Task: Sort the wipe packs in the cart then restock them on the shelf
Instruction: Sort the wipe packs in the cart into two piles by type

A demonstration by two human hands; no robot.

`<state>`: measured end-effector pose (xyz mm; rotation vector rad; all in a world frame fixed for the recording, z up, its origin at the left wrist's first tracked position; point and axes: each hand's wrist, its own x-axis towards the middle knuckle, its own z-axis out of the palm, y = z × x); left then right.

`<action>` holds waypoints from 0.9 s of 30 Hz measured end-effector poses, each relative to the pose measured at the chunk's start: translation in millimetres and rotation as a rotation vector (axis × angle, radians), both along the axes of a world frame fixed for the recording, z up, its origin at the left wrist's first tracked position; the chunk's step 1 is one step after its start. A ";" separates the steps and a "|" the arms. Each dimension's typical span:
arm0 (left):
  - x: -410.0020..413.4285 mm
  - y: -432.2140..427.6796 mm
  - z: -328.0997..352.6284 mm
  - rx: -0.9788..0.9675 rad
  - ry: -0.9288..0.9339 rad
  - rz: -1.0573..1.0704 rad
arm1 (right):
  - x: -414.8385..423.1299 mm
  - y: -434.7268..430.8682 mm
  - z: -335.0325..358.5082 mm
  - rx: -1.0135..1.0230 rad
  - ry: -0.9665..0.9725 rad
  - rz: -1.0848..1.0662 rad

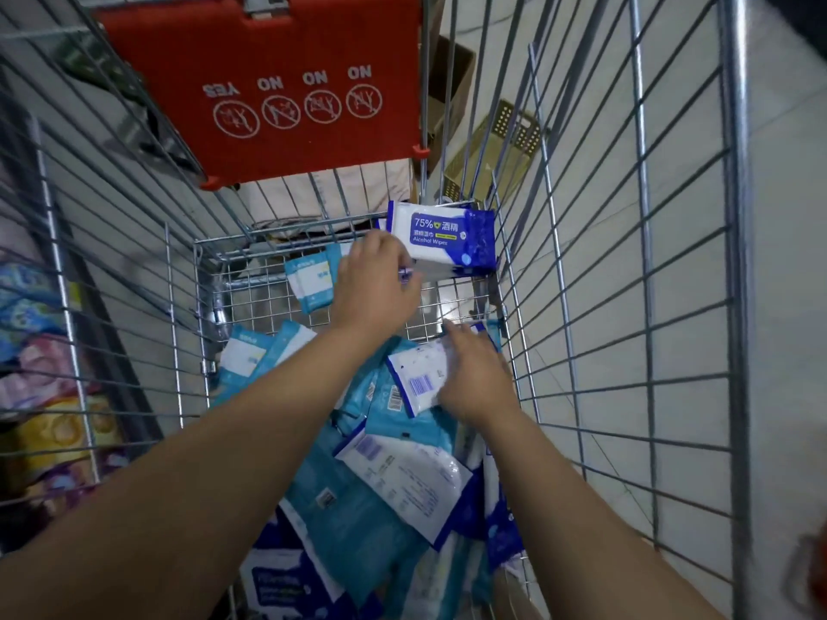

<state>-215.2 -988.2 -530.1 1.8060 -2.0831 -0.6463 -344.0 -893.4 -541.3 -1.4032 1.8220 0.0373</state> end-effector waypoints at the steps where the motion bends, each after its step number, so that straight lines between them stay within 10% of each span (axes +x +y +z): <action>1: 4.8 10.7 -1.4 0.061 0.046 -0.096 | -0.4 5.8 -2.2 0.068 0.084 0.138; 7: 17.0 56.6 -16.1 0.422 -0.113 -0.518 | -6.1 5.4 3.4 -0.138 0.009 0.059; 15: 15.5 24.8 4.2 0.442 0.586 0.194 | 3.4 -14.0 13.3 -0.631 -0.054 -0.246; 27: -7.3 -47.4 22.5 0.422 0.666 0.601 | 1.9 14.9 -8.8 0.031 0.094 -0.063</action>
